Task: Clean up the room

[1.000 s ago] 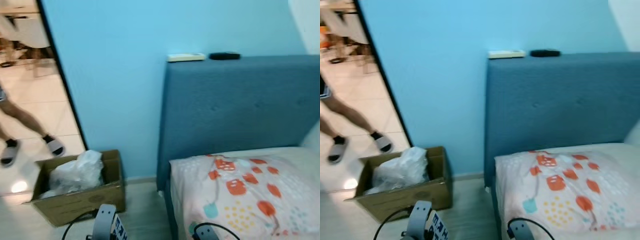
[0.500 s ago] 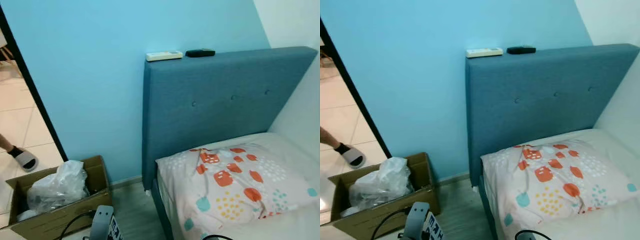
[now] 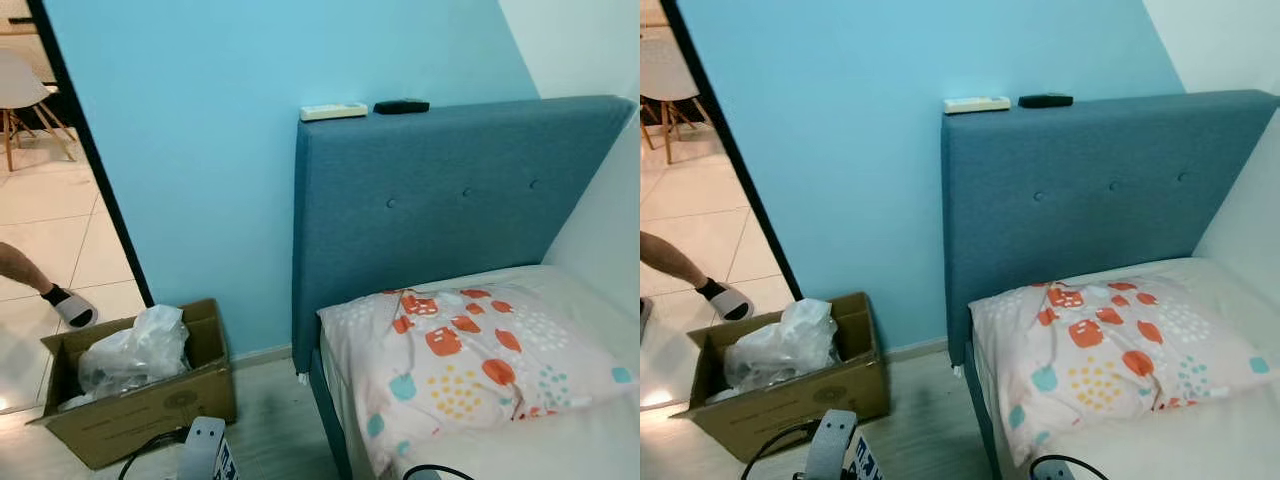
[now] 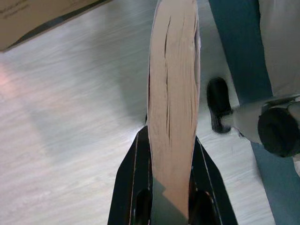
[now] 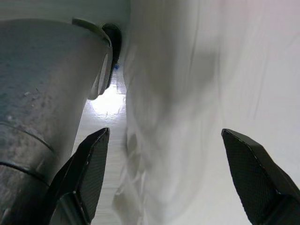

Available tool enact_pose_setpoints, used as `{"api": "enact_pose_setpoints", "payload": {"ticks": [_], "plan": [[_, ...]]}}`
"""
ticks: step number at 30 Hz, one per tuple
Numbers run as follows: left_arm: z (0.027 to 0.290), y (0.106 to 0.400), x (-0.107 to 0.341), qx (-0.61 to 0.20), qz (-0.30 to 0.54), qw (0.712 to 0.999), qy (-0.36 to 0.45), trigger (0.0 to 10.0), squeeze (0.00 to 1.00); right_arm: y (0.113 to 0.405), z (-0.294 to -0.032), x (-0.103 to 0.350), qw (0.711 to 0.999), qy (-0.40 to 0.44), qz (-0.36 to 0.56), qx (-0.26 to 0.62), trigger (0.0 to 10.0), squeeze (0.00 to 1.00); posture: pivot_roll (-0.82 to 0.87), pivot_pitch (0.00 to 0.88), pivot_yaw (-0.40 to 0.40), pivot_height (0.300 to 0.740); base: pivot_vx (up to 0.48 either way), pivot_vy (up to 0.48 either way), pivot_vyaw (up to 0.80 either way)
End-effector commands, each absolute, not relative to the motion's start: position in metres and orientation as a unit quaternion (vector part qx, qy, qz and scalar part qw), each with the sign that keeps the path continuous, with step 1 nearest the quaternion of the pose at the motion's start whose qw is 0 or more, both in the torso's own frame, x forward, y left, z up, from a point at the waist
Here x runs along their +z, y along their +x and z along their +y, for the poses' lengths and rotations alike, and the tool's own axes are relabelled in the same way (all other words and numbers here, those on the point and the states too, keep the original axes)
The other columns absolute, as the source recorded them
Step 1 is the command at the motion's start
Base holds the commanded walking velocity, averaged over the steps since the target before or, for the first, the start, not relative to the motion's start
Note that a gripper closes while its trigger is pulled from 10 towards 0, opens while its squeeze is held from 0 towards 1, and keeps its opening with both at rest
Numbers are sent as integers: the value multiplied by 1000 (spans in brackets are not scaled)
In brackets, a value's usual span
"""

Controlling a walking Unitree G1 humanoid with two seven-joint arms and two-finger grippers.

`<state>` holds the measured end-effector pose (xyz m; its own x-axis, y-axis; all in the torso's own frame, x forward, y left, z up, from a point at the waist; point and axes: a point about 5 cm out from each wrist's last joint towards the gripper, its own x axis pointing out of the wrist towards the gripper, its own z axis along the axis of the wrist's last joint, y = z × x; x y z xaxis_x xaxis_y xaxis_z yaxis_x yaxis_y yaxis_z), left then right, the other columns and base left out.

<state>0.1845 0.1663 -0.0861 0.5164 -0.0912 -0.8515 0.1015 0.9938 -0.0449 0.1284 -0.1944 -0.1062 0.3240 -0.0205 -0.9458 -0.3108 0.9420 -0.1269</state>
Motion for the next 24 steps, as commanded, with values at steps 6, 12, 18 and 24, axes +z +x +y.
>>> {"api": "enact_pose_setpoints", "payload": {"ticks": [6, 12, 18, 24], "plan": [[164, 180, -89, -56, 497, 866, -1, 10000, 0, 130, -184, -107, 802, -133, 573, 105, 10000, 0, 12, 0, -34, 740, -259, 0, 0], [165, 181, -88, -54, 494, 868, 1, 10000, 0, 128, -184, -107, 795, -143, 578, 116, 10000, 0, 16, 0, -37, 740, 0, 0, -375], [166, 182, -87, -57, 493, 868, 12, 10000, 0, 128, -186, -107, 795, -146, 578, 112, 10000, 0, 13, 0, -34, 740, 0, 0, -750], [164, 186, -85, -64, 482, 874, 15, 10000, 0, 132, -189, -106, 807, -135, 567, 94, 10000, 0, 14, 0, -31, 740, 0, 0, -747]]}}
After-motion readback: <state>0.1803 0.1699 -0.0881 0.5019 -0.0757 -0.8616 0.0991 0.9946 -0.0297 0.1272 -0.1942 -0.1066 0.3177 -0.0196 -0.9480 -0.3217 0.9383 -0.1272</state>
